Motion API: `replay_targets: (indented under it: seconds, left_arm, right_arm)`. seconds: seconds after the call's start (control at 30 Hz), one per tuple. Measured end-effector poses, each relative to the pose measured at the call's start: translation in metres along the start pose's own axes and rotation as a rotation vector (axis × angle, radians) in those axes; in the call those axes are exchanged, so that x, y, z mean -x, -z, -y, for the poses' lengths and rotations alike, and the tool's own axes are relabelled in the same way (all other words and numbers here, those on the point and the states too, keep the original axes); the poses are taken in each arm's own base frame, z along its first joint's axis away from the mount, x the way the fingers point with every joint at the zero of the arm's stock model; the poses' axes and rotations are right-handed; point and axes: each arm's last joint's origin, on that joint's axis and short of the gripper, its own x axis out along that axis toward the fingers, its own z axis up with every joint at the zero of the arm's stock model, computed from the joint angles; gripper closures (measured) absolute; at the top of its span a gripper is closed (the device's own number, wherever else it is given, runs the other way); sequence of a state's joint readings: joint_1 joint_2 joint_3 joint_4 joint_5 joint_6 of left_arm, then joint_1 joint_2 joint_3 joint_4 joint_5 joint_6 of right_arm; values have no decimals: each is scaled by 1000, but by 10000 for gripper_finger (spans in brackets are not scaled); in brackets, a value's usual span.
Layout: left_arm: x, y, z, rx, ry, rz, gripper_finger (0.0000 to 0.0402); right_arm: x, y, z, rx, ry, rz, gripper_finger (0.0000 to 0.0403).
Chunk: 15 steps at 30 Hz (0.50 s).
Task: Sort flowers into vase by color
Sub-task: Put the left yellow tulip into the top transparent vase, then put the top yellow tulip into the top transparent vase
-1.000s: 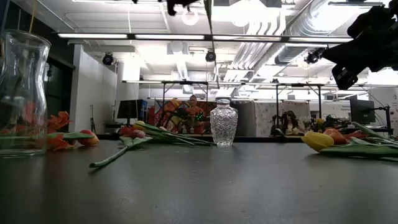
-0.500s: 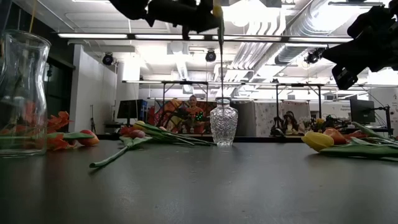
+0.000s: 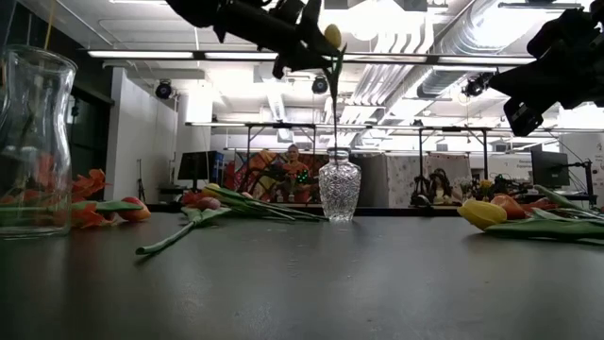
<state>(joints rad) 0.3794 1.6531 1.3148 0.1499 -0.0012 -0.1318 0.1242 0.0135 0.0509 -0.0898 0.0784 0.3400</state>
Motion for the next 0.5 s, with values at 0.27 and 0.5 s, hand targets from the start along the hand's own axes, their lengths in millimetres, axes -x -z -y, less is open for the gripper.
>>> replay_targets:
  seconds: [0.27,0.5]
  left_arm:
    - [37,-7,1,-27,-18,-180,172]
    - [49,-12,1,-27,-43,-199,163]
  right_arm:
    - [0,0,0,0,0,1,402]
    - [0,0,0,0,0,0,402]
